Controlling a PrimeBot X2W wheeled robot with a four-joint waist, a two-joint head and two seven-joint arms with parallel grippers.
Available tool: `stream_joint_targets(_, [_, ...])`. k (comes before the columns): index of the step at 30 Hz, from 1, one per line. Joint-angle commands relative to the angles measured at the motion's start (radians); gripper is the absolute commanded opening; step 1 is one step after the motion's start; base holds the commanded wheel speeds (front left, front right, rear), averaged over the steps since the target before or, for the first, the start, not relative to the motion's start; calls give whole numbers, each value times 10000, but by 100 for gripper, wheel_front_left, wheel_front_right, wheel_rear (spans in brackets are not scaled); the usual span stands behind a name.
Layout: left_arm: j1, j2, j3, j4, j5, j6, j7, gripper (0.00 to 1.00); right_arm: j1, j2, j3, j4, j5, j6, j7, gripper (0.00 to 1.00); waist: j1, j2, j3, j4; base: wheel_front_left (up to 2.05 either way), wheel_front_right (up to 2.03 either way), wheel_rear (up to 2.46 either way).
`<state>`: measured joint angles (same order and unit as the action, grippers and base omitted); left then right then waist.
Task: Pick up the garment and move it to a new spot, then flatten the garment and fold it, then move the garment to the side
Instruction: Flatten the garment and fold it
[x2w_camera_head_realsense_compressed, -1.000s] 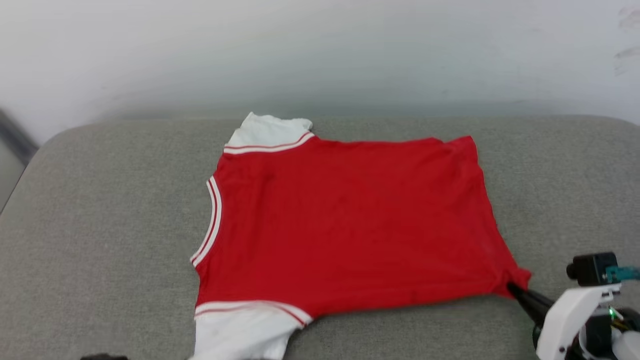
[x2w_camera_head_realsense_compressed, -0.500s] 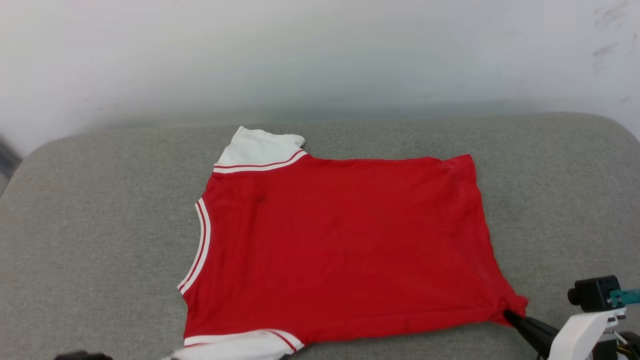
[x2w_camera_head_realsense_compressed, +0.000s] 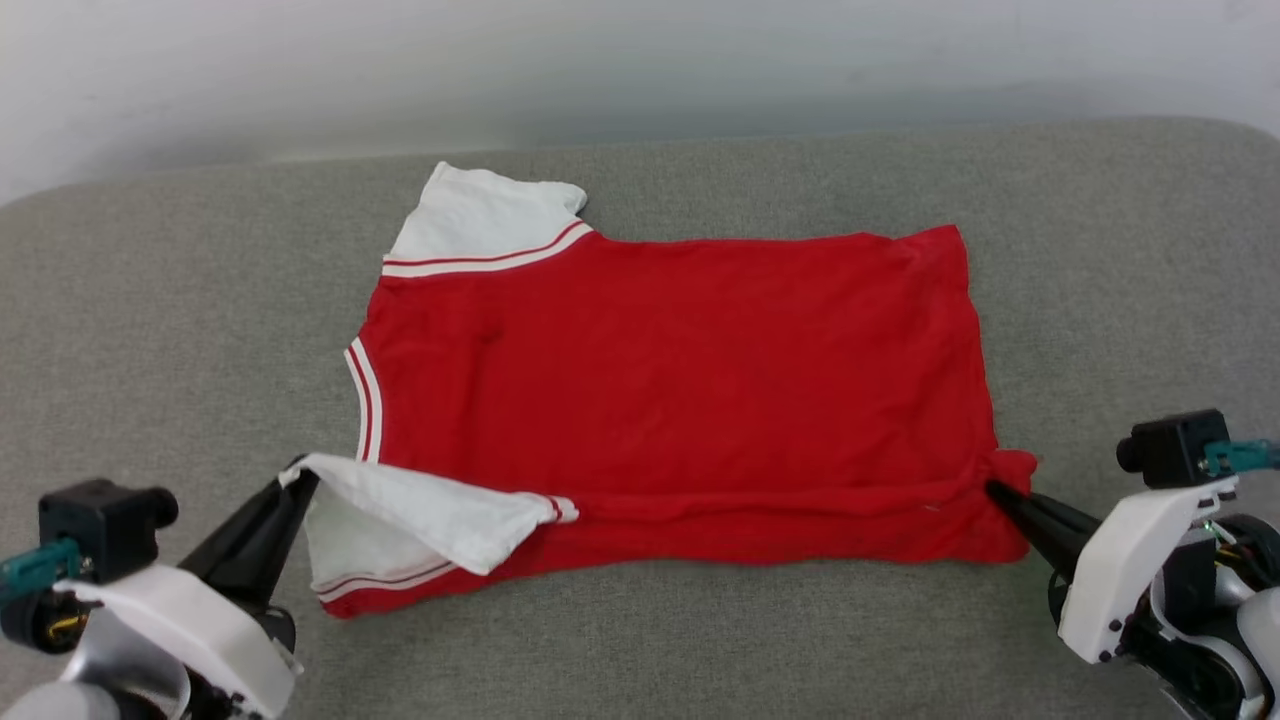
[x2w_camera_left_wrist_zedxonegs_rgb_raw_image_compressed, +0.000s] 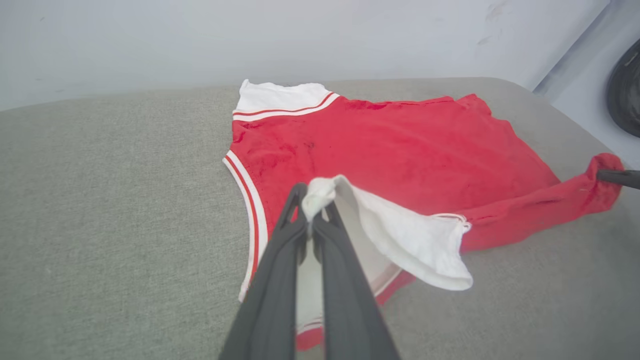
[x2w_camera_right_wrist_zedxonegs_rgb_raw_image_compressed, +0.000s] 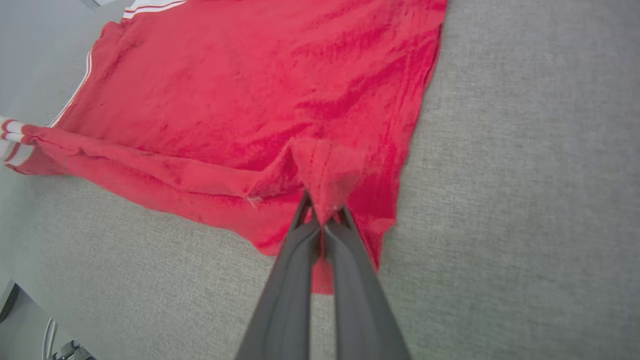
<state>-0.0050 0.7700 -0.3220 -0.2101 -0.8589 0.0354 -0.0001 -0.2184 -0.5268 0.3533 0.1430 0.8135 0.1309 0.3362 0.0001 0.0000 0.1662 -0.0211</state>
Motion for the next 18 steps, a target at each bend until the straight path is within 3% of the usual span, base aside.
stream_joint_targets(1, [-524,-121,-58,255,61,-45,126,0,-330,183,-61,110,-272,-4,157,0,-1,0,448,-80,0,0,0])
stream_joint_targets(9, [-2291,-400,-488,1652,333,-266,836,0,-1406,804,-142,742,-1211,-4,839,0,-1,0,1147,-190,0,0,0])
stream_joint_targets(18, [-3747,-941,-1009,3261,738,-622,925,0,-2303,1266,-350,1742,-2199,-4,999,0,-1,0,1534,-123,0,0,0])
